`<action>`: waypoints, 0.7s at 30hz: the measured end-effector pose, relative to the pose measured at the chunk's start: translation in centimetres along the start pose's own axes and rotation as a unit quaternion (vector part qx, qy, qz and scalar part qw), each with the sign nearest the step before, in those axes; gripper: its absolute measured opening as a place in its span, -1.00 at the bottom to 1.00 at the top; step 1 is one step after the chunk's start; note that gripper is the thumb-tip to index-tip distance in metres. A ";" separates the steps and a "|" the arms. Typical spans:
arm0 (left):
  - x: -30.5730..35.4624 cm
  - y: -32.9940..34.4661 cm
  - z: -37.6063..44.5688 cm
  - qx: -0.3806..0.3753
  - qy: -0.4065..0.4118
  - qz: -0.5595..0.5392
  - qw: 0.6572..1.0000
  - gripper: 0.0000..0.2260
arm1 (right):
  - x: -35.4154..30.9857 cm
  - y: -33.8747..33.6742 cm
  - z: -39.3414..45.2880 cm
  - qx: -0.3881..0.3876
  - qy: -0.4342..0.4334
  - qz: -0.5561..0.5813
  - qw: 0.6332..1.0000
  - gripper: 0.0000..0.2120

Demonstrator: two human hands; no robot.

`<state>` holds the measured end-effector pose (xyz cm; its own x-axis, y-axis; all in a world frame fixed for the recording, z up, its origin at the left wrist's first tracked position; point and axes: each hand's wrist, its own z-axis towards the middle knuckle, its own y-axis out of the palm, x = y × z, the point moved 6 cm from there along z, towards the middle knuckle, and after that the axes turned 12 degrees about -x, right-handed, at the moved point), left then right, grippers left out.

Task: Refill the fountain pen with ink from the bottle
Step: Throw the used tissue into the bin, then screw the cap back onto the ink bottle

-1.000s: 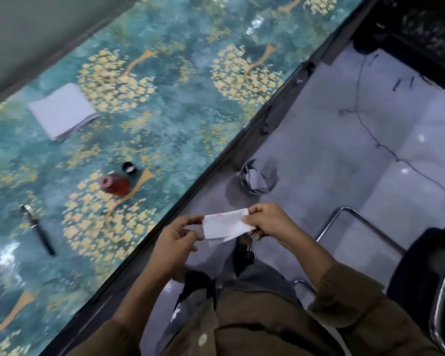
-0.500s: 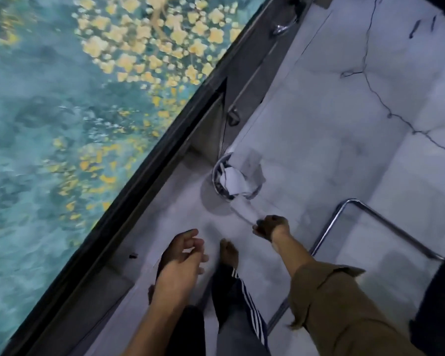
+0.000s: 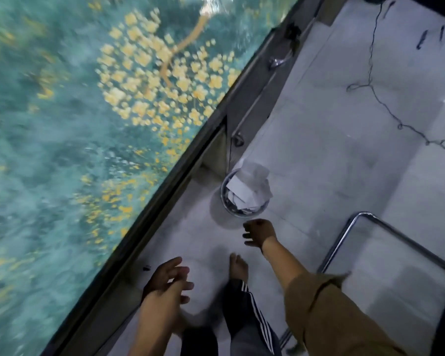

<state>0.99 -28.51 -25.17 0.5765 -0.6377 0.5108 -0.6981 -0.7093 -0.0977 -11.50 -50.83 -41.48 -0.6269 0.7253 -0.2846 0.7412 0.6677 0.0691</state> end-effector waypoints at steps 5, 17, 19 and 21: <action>3.0 -0.4 -6.2 0.027 0.065 -0.010 0.997 -0.81 | 1.1 1.5 -8.1 0.001 -0.029 -0.019 0.999 -0.79; 2.1 -10.8 -16.4 0.124 0.127 -0.079 0.981 -0.85 | -2.9 15.8 -24.7 -0.171 -0.193 -0.169 0.951 -0.86; 0.3 -13.3 -17.5 0.150 0.121 -0.112 0.975 -0.86 | -3.6 19.2 -27.0 -0.202 -0.215 -0.230 0.928 -0.82; -0.4 -15.5 -18.2 0.174 0.121 -0.116 0.970 -0.86 | -4.6 22.4 -29.0 -0.224 -0.256 -0.272 0.900 -0.80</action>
<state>3.85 -11.78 -8.38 0.5547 -0.3884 0.7358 -0.3504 -0.9112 -0.2168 1.02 -34.38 -10.91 -0.5904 0.1744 -0.7881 0.1151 0.9846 0.1316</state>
